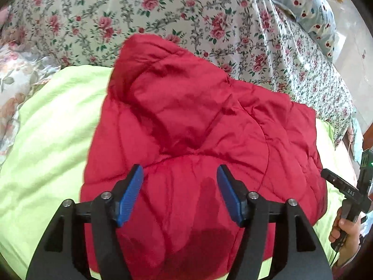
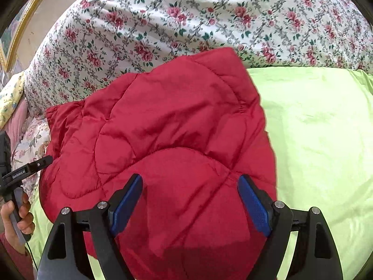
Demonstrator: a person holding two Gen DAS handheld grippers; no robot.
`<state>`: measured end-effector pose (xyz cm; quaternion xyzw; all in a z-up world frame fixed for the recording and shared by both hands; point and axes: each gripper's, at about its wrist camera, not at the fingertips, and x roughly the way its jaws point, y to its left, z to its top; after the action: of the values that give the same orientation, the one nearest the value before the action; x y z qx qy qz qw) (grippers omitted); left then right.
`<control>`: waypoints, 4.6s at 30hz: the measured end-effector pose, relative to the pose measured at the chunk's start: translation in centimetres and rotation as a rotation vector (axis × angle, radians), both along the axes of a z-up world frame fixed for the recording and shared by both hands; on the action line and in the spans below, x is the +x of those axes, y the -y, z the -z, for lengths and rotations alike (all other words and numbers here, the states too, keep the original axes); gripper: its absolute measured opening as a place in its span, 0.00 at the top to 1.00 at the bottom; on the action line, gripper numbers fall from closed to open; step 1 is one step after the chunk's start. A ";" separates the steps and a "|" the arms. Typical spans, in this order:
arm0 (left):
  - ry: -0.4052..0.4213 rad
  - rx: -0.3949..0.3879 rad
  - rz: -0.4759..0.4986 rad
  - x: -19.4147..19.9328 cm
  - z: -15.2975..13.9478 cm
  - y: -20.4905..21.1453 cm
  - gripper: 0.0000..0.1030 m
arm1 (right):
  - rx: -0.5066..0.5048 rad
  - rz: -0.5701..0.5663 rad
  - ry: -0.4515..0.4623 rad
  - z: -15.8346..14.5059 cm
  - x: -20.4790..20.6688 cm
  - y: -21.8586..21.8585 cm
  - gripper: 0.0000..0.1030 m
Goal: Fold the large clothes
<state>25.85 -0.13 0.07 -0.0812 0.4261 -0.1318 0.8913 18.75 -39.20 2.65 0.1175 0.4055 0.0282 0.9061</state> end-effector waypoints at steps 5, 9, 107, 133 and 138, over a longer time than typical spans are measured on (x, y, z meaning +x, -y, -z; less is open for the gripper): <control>0.015 -0.071 -0.058 -0.9 -0.8 -3.4 0.30 | 0.006 0.022 0.007 -0.5 -1.1 1.7 0.17; -0.004 -0.126 -0.106 -0.8 -0.4 -5.7 0.29 | 0.025 0.034 -0.014 -0.2 -1.7 3.2 0.16; -0.085 -0.102 -0.091 -16.0 2.8 -7.8 0.21 | 0.280 0.009 -0.150 3.4 -14.8 0.7 0.30; 0.046 0.004 -0.065 -12.7 -1.5 -4.0 0.17 | -0.022 0.024 -0.059 -1.1 -9.1 -1.2 0.06; 0.002 0.042 -0.017 -11.1 0.3 -2.4 0.20 | -0.004 -0.020 -0.086 -0.5 -7.1 -2.2 0.05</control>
<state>14.75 2.28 -0.25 -0.0659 0.4270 -0.1154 0.8944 11.65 -36.97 3.18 0.1130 0.4452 0.0313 0.8877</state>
